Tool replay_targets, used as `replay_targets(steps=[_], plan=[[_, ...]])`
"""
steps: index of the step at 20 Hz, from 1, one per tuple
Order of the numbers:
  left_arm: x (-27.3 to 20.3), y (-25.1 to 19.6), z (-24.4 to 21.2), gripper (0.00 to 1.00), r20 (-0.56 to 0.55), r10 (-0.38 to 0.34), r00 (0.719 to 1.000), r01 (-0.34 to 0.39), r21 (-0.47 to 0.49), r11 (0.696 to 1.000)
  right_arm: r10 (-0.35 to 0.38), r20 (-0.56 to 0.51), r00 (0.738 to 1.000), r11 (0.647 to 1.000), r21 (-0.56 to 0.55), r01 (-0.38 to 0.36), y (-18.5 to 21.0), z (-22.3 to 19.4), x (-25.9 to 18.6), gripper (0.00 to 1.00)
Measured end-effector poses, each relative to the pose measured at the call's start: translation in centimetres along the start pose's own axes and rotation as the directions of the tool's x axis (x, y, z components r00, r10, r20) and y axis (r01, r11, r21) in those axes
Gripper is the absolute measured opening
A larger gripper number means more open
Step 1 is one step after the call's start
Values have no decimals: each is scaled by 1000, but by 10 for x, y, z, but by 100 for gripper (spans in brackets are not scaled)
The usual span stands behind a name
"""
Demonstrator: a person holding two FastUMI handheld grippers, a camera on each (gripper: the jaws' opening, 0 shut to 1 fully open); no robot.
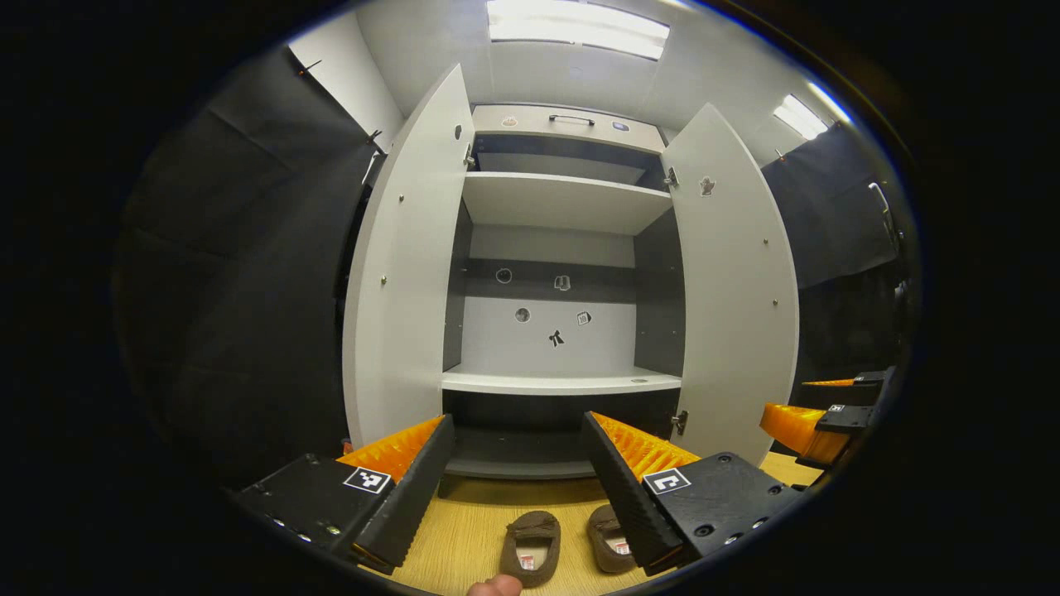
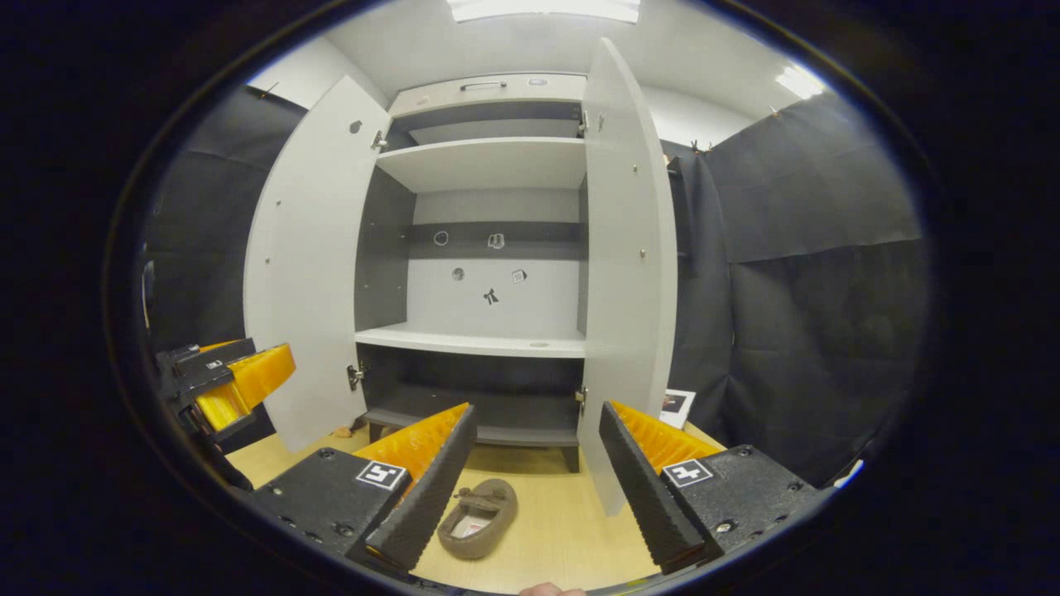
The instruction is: Grab one shoe with the right hand and put it into the shoe cabinet, grab the other shoe with the left hand and put it into the shoe cabinet; then close the right door with the right hand and the left door with the left hand.
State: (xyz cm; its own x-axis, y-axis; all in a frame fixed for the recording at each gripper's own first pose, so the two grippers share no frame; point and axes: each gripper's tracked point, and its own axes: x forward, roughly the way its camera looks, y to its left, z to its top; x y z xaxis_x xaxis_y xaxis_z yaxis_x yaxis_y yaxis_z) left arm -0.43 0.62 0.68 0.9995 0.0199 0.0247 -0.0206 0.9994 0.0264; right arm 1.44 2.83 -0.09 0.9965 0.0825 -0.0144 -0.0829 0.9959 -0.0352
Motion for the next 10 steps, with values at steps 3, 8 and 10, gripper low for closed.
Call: replay_targets(steps=[3,8,10], plan=[[0,1,0,95,-1,1,1000,-1,-2,1000,20,-28,999,1000,-14,-20,9,-9,11,98],[-2,5,-3,94,-7,10,1000,-10,-3,1000,94,-128,987,994,-48,-101,40,-44,37,98],[-3,7,-2,95,-7,14,1000,-14,-1,1000,114,-173,978,989,-69,-127,51,-65,46,98]])
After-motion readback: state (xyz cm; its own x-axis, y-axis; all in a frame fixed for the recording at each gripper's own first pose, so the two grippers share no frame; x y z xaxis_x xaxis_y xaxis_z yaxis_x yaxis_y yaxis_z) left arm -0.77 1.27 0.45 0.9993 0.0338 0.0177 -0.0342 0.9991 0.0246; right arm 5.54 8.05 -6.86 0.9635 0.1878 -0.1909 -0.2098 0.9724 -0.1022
